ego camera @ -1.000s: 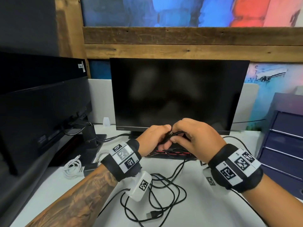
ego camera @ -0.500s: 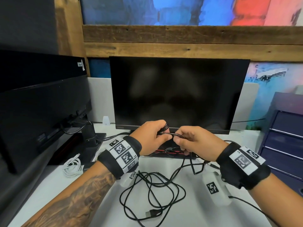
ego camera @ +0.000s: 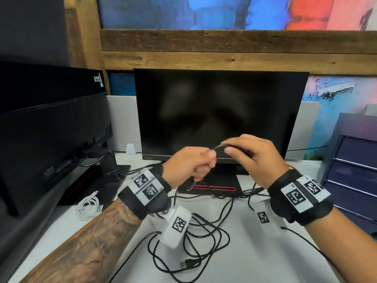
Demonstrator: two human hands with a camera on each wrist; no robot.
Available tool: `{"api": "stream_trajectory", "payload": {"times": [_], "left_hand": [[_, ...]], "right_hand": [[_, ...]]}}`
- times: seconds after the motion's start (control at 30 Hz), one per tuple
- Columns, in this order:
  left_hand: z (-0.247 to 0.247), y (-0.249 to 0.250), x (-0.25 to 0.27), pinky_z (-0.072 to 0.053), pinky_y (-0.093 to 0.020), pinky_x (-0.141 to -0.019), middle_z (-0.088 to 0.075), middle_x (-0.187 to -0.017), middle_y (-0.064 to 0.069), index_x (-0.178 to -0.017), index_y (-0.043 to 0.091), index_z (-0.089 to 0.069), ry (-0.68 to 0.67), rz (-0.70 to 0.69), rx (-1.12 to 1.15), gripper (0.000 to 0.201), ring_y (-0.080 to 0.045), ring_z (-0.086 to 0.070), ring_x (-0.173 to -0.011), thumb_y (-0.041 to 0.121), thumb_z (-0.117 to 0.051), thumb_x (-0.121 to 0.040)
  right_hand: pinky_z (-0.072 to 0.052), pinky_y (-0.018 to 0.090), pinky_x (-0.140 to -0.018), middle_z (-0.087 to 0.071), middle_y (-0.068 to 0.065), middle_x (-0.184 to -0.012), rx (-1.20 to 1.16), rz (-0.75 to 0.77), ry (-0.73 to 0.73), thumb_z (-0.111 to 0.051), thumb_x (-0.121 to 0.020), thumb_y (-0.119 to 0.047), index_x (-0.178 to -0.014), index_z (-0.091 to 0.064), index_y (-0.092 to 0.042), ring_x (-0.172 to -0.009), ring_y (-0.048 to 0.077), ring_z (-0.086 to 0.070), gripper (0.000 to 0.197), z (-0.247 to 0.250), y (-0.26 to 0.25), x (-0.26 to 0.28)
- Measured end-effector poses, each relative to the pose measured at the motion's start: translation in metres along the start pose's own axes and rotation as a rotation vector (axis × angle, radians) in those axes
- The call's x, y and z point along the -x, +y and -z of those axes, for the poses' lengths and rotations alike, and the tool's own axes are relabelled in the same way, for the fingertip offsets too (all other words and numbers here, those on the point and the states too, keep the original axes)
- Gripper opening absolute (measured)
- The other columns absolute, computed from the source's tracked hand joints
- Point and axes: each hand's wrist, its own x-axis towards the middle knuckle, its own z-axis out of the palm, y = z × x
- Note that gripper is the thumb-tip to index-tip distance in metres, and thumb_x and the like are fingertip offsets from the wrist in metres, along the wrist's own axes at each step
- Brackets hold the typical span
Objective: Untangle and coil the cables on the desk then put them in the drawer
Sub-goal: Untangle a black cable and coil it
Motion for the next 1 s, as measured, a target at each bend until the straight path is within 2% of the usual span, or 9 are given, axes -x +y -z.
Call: {"api": "stream_trajectory", "payload": {"times": [0.07,0.13,0.27,0.33,0.47,0.6,0.7,0.83,1.0], "left_hand": [[0.007,0.010,0.000,-0.026,-0.022,-0.046,-0.027,-0.051,0.007,-0.066,0.017,-0.050,0.028,0.014,0.307,0.035,-0.008,-0.022,-0.044,0.025,-0.045,-0.099],[0.015,0.015,0.001,-0.026,-0.022,-0.046,-0.023,-0.051,0.008,-0.062,0.019,-0.047,0.033,0.008,0.561,0.034,-0.009,-0.016,-0.045,0.027,-0.045,-0.095],[0.015,0.015,0.001,-0.027,-0.024,-0.049,-0.023,-0.052,0.007,-0.064,0.018,-0.045,0.059,-0.014,0.858,0.034,-0.010,-0.015,-0.048,0.025,-0.037,-0.096],[0.013,0.014,-0.001,-0.028,-0.025,-0.054,-0.027,-0.056,0.006,-0.069,0.016,-0.045,0.100,-0.054,0.931,0.031,-0.011,-0.016,-0.052,0.022,-0.032,-0.096],[0.017,0.015,-0.003,-0.034,-0.026,-0.067,-0.036,-0.067,0.004,-0.080,0.014,-0.047,0.227,-0.119,0.986,0.026,-0.010,-0.033,-0.057,0.018,-0.031,-0.100],[0.016,0.008,-0.008,-0.046,-0.028,-0.081,-0.056,-0.079,0.000,-0.096,0.010,-0.057,0.440,-0.119,0.901,0.023,-0.011,-0.056,-0.070,0.016,-0.038,-0.105],[0.010,-0.002,-0.009,-0.052,-0.032,-0.089,-0.068,-0.089,-0.004,-0.101,0.006,-0.061,0.530,-0.154,0.785,0.021,-0.014,-0.069,-0.082,0.013,-0.042,-0.105],[-0.003,-0.011,-0.009,-0.058,-0.030,-0.079,-0.074,-0.088,-0.008,-0.104,0.002,-0.065,0.496,-0.160,0.326,0.018,-0.021,-0.073,-0.084,0.008,-0.049,-0.102],[-0.010,-0.016,-0.007,-0.056,-0.027,-0.074,-0.072,-0.082,-0.007,-0.094,0.006,-0.071,0.349,-0.162,-0.295,0.019,-0.013,-0.068,-0.078,0.013,-0.055,-0.100]], "right_hand": [[-0.053,0.022,-0.084,-0.069,-0.017,-0.096,-0.096,-0.071,0.034,-0.059,-0.098,-0.026,-0.119,-0.072,-0.023,-0.092,0.006,-0.066,0.024,-0.004,0.006,0.005],[-0.054,0.024,-0.079,-0.066,-0.017,-0.080,-0.135,-0.138,0.029,-0.057,-0.100,-0.026,-0.123,-0.070,-0.028,-0.080,0.008,-0.065,0.026,-0.014,0.011,0.013],[-0.052,0.028,-0.076,-0.062,-0.020,-0.076,-0.053,-0.179,-0.076,-0.051,-0.103,-0.036,-0.132,-0.063,-0.036,-0.075,0.004,-0.062,0.032,-0.039,0.009,0.024],[-0.045,0.022,-0.071,-0.058,-0.024,-0.073,0.042,-0.187,-0.168,-0.046,-0.104,-0.039,-0.136,-0.057,-0.040,-0.072,-0.005,-0.057,0.034,-0.048,0.004,0.026],[-0.042,0.026,-0.065,-0.055,-0.015,-0.075,0.190,-0.142,-0.500,-0.039,-0.105,-0.044,-0.132,-0.052,-0.042,-0.070,0.005,-0.054,0.030,-0.065,-0.005,0.040],[-0.039,0.022,-0.063,-0.058,-0.017,-0.080,0.184,-0.051,-0.522,-0.039,-0.105,-0.042,-0.121,-0.055,-0.035,-0.070,0.004,-0.051,0.024,-0.067,-0.020,0.046],[-0.048,0.032,-0.065,-0.064,-0.010,-0.083,0.234,0.048,-0.484,-0.034,-0.103,-0.048,-0.108,-0.058,-0.030,-0.072,0.010,-0.058,0.030,-0.057,-0.031,0.036],[-0.049,0.032,-0.063,-0.064,-0.013,-0.079,0.291,0.132,-0.325,-0.037,-0.098,-0.049,-0.095,-0.065,-0.029,-0.071,0.009,-0.059,0.035,-0.038,-0.036,0.024],[-0.051,0.032,-0.061,-0.063,-0.014,-0.078,0.331,0.134,-0.232,-0.055,-0.092,-0.049,-0.095,-0.069,-0.033,-0.067,0.005,-0.057,0.021,-0.015,-0.037,0.013]]}}
